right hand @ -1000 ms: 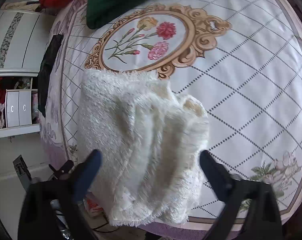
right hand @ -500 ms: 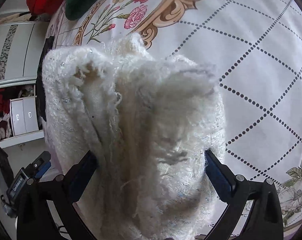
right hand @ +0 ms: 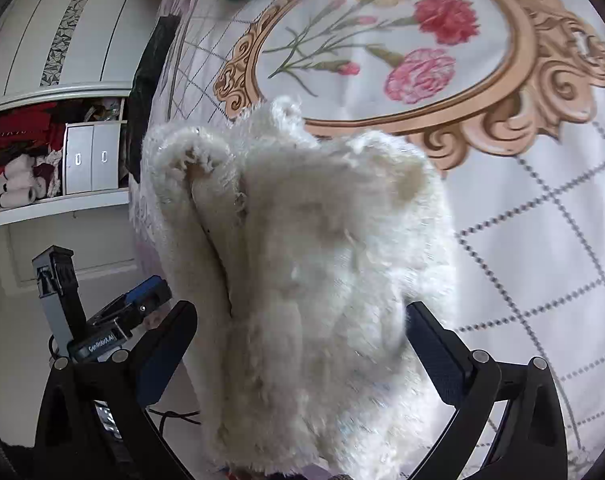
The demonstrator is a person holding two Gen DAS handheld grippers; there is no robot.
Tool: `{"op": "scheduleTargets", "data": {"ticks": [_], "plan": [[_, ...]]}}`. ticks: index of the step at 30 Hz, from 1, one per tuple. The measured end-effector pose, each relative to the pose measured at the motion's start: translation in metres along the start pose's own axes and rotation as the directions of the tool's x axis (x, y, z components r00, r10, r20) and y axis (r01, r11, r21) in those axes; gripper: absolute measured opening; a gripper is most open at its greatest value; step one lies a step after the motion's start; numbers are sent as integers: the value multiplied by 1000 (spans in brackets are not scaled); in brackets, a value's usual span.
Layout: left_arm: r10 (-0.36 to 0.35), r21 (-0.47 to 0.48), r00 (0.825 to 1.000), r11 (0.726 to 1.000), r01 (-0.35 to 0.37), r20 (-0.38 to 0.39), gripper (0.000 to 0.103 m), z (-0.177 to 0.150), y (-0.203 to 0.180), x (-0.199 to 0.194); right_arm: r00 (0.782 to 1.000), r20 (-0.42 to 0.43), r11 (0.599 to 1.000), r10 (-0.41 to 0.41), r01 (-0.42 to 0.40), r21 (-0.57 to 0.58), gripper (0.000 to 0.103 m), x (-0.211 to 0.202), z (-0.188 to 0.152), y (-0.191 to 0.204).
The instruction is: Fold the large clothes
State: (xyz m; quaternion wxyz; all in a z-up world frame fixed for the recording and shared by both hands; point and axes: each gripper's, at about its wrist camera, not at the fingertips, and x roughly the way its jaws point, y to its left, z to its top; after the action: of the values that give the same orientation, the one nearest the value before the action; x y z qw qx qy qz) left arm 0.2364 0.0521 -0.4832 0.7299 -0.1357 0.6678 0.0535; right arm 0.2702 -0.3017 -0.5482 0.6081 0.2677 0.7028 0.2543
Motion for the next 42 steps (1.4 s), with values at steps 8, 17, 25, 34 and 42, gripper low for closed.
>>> {"op": "scheduleTargets", "data": {"ticks": [8,17,25,34,42], "plan": [[-48,41,999,998,49,-18,92,12,-5,15,981,18,960,191,-190,206,103,35,-29,-59],[-79,77,997,994,80,-15,92,24,0,21,976,73,958,203,-214,193,95,59,-14,-27],[-329,4,939,944,331,-101,91,38,23,35,976,12,961,218,-216,175,95,66,4,-18],[-556,-29,808,827,561,-194,92,58,43,71,979,34,962,202,-205,182,103,89,27,13],[-629,43,770,771,636,-113,91,63,32,63,966,131,946,223,-247,213,78,118,26,34]]}}
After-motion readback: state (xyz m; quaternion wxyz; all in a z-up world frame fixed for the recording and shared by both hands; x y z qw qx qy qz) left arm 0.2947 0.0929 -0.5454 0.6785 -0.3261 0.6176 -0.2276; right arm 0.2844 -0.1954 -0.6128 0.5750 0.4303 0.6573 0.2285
